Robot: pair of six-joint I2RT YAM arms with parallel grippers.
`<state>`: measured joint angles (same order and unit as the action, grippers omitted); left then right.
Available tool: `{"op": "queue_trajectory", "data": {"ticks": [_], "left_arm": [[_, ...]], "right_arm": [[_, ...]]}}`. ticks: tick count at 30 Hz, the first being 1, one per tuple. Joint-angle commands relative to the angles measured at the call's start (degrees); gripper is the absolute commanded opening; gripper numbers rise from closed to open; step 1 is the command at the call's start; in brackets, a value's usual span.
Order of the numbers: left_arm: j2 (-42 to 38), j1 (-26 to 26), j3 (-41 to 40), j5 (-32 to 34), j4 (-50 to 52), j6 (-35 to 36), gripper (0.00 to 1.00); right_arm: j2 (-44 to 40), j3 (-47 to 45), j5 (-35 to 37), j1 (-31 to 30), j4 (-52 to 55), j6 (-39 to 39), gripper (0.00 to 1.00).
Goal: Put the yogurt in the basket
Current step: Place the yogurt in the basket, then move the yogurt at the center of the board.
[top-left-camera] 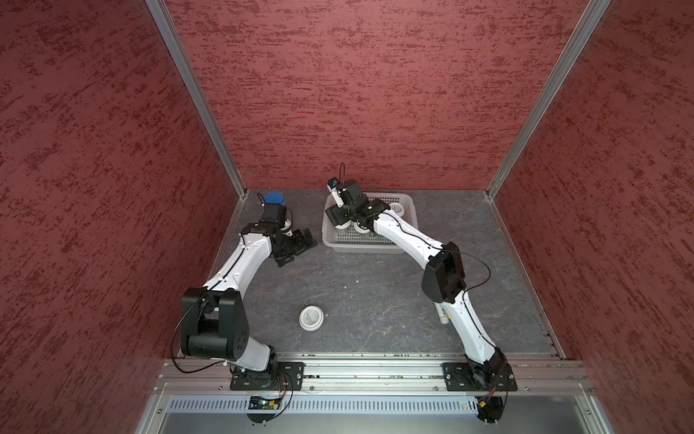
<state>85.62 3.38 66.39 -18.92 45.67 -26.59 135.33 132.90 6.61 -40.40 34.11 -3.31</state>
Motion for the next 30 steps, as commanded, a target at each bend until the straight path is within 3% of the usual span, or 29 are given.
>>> {"op": "queue_trajectory", "data": {"ticks": [1, 3, 7, 11, 17, 21, 30], "left_arm": [[-2.1, -1.6, -2.0, -4.5, -2.4, -1.6, 1.00], [-2.0, -3.3, -4.0, -7.6, -3.6, -2.7, 1.00], [-3.7, -5.6, -6.6, -7.0, -3.8, -3.6, 1.00], [-6.0, -8.2, -8.9, -7.3, -3.7, -5.1, 1.00], [-11.5, -8.7, -9.9, -1.6, -1.0, -4.6, 1.00], [-14.5, -8.7, -10.2, 0.1, 0.2, -4.3, 1.00], [-15.9, -8.5, -10.2, 1.2, 1.8, -3.3, 1.00]], "right_arm": [[-7.8, -5.2, -3.9, -0.4, 0.8, 0.4, 0.88], [-13.3, -12.8, -6.6, -1.2, -1.0, 0.1, 0.88], [-23.6, -27.4, -12.4, -4.1, -3.4, -0.5, 0.88], [-30.3, -38.0, -12.9, -10.4, -5.5, 0.5, 0.91], [-31.2, -43.2, -11.1, -21.5, -8.2, 7.8, 0.94], [-28.7, -43.3, -10.2, -27.6, -8.3, 8.6, 0.96], [-24.9, -44.4, -10.6, -30.4, -8.8, 8.3, 0.98]]}}
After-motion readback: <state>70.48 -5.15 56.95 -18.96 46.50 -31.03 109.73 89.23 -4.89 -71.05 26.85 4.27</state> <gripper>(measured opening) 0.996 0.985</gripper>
